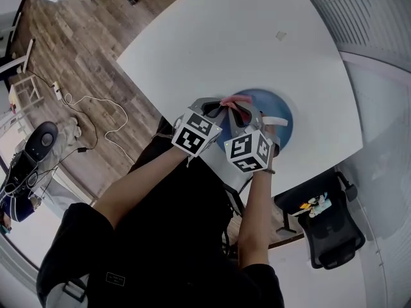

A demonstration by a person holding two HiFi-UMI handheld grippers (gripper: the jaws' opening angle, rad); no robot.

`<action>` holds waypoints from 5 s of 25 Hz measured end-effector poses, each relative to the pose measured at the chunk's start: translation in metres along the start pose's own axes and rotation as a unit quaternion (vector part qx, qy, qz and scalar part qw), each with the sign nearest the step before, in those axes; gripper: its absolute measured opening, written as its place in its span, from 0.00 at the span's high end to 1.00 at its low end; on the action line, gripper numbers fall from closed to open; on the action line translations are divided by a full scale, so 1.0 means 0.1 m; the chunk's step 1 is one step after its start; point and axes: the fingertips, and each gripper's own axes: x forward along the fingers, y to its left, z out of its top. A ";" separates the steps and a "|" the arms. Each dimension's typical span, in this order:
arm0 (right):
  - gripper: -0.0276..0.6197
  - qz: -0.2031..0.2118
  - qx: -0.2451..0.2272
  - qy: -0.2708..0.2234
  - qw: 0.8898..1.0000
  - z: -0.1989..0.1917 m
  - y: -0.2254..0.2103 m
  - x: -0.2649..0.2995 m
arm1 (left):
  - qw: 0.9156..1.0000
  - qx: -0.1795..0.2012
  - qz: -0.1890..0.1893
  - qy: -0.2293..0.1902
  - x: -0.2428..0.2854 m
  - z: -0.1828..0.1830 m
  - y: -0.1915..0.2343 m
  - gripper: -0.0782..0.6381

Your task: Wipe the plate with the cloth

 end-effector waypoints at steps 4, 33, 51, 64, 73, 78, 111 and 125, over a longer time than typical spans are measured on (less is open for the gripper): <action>0.92 -0.015 -0.013 0.011 1.000 -0.03 -0.04 0.07 | 1.000 0.000 -0.007 0.000 -0.01 0.00 -0.02 0.85; 0.92 -0.194 0.111 0.056 0.973 -0.48 -0.88 -0.21 | 0.998 0.058 -0.005 0.001 0.04 -0.02 -0.02 0.85; 0.92 -0.227 0.089 0.187 0.952 -1.22 -0.90 -0.63 | 1.000 0.002 -0.012 -0.014 0.00 0.00 -0.05 0.86; 0.92 -0.227 0.058 0.255 0.938 -1.62 -0.49 -0.80 | 1.000 -0.003 -0.007 -0.019 -0.01 -0.02 -0.05 0.86; 0.92 -0.187 0.055 0.276 0.941 -1.74 -0.14 -0.81 | 0.999 -0.029 -0.009 -0.020 -0.01 -0.02 -0.03 0.87; 0.92 -0.166 0.054 0.276 0.945 -1.77 0.08 -0.80 | 0.999 -0.039 -0.008 -0.021 0.01 0.00 -0.03 0.87; 0.92 0.106 0.091 0.162 0.977 -0.72 1.17 -0.08 | 0.996 -0.077 -0.012 -0.032 -0.05 -0.03 0.02 0.87; 0.92 0.036 0.093 0.096 0.990 -0.26 0.73 0.12 | 0.997 -0.065 -0.021 -0.028 -0.09 -0.11 0.00 0.87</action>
